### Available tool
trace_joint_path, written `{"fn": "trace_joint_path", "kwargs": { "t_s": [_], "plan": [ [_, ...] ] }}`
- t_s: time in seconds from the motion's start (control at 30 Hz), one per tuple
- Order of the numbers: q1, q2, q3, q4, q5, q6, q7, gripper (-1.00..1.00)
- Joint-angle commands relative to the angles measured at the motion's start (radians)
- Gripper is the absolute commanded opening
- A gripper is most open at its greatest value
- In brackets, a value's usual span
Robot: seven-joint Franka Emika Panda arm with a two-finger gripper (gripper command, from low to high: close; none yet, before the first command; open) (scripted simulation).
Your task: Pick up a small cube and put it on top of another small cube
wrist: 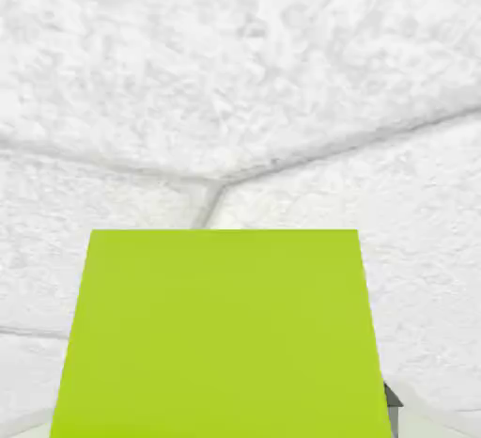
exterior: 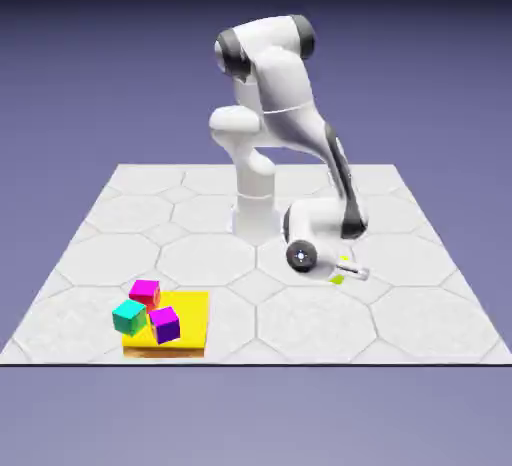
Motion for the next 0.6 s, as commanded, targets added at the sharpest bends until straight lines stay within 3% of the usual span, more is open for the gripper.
{"fn": "trace_joint_path", "kwargs": {
  "t_s": [0.0, 0.57],
  "plan": [
    [-0.013, -0.007, 0.018, 0.036, 0.0, -0.008, 0.002, -1.0],
    [0.183, 0.195, -0.59, 0.611, -0.46, -0.352, -0.641, -1.0]
  ]
}}
